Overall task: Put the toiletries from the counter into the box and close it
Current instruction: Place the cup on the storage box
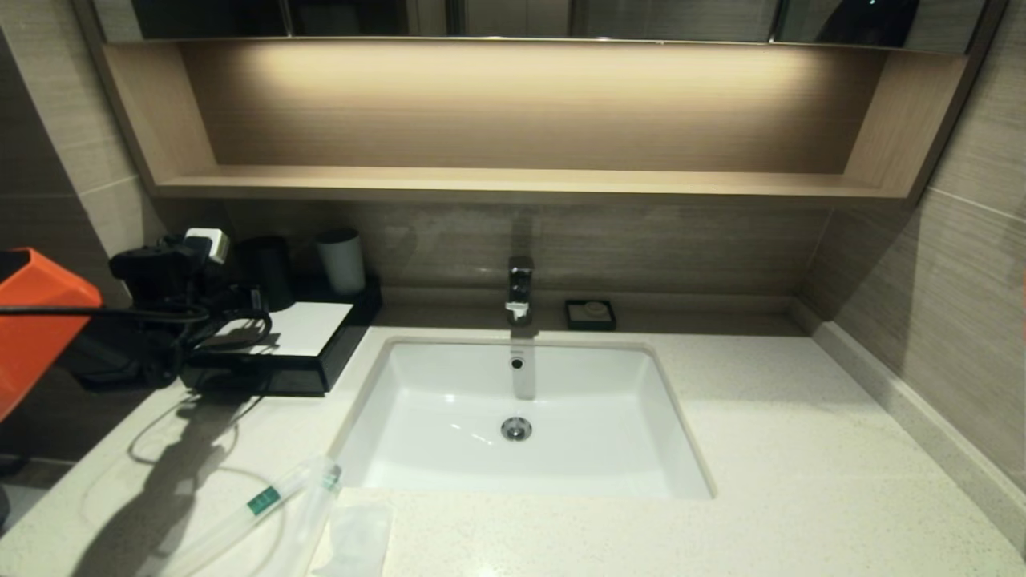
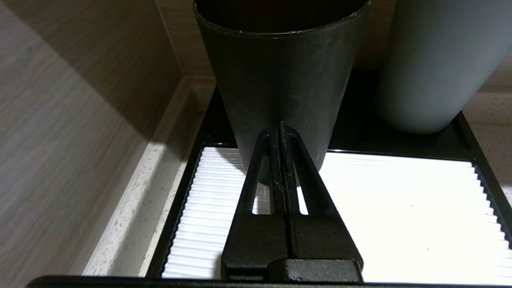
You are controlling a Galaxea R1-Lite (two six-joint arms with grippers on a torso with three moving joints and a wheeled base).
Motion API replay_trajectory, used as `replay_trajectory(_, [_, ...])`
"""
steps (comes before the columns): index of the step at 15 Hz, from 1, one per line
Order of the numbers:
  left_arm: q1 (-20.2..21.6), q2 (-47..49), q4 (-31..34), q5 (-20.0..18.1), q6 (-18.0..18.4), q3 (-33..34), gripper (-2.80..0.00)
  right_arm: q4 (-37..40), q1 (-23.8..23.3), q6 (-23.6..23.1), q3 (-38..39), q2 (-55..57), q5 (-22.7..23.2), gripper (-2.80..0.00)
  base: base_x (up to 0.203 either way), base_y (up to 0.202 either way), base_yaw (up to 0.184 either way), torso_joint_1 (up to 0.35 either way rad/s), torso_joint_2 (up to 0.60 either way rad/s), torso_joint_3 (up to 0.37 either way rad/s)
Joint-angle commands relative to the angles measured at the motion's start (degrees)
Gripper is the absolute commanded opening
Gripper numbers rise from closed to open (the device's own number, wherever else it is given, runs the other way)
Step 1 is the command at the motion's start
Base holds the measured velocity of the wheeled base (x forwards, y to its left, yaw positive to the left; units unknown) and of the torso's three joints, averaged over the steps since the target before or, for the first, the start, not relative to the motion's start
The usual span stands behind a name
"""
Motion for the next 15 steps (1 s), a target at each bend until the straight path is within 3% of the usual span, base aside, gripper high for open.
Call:
replay_trajectory(1, [0.2, 1.4, -0.1, -0.1, -0.2, -1.6, -2.8, 0.1, 0.0, 0.0, 0.0, 0.1, 0.0, -2.8, 0.0, 0.0, 0.0, 0.0, 0.0, 0.0])
replay_trajectory(15, [0.7, 4.8, 3.0, -1.2, -0.6, -8.0, -2.8, 0.1, 0.0, 0.0, 0.0, 0.1, 0.0, -2.8, 0.0, 0.0, 0.0, 0.0, 0.0, 0.0])
